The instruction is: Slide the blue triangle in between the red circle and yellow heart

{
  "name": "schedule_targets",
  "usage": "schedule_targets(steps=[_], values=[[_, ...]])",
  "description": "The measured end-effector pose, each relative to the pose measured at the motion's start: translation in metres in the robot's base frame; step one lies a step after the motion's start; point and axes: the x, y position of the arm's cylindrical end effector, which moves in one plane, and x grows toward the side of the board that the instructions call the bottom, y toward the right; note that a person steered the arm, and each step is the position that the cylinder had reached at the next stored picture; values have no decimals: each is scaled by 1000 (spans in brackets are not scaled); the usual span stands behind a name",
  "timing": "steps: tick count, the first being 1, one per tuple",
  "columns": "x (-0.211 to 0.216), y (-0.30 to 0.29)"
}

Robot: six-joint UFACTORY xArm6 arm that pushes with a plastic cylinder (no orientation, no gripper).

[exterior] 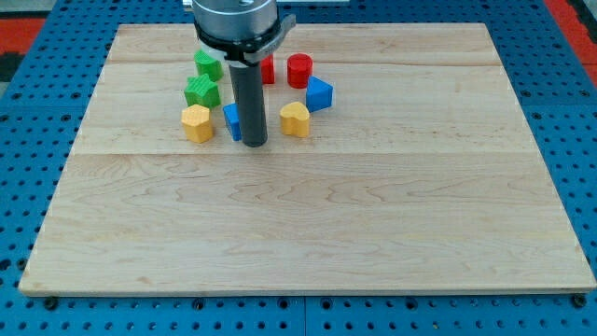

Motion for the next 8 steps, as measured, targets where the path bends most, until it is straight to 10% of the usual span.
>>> schedule_targets(steps=[8], values=[[40,194]])
